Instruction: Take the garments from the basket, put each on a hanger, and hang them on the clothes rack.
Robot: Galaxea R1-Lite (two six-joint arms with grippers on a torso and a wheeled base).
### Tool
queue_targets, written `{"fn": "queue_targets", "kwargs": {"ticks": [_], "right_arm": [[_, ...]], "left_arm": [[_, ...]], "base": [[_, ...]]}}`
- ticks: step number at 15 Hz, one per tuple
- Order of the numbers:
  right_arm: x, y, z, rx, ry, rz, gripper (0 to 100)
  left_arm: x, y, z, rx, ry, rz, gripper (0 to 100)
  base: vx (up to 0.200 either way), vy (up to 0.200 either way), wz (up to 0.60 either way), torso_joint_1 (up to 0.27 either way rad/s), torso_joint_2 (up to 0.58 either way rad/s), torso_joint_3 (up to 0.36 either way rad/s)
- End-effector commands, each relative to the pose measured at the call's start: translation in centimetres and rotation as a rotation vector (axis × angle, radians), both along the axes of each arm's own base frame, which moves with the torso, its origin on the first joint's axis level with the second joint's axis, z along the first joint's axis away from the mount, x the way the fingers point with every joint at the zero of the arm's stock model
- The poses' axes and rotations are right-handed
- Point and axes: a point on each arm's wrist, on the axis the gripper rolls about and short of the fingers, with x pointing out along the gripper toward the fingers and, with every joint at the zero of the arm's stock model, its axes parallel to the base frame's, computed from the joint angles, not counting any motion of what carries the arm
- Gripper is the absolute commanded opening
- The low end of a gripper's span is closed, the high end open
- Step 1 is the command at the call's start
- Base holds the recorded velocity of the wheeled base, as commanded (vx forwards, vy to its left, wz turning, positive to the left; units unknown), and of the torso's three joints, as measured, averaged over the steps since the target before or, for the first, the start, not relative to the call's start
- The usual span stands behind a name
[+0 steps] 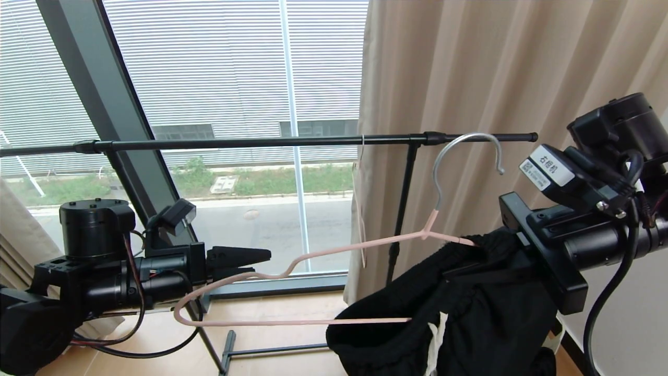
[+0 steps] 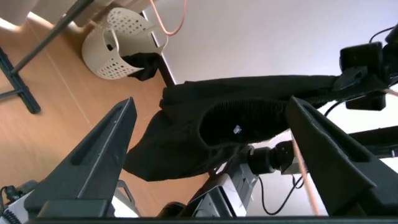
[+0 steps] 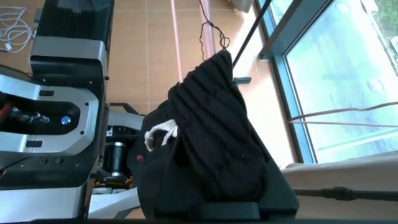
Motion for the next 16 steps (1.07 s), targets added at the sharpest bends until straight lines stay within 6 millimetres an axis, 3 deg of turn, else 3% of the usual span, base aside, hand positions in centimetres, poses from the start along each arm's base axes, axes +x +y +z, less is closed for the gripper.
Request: {"fn": "queue_targets", "kwargs": {"ticks": [1, 12, 16], "right_arm": [[0.2, 0.2, 0.2, 0.022, -0.01, -0.001, 0], [0.3, 0.5, 0.7, 0.064, -0.031, 0.018, 0], [0.2, 0.7, 0.7, 0.066, -0.029, 0.026, 0]], "left_arm": [[0.0, -1.4, -0.6, 0.005, 0.021, -0.052, 100], [0.3, -7.1, -3.0, 0.124, 0.069, -0.116, 100], [0.2, -8.1, -3.6, 0.138, 0.084, -0.14, 100]], "base": [[0.0, 0.0, 0.0, 0.0, 0.0, 0.0], [0.0, 0.0, 0.0, 0.0, 0.0, 0.0], [0.0, 0.0, 0.0, 0.0, 0.0, 0.0]]}}
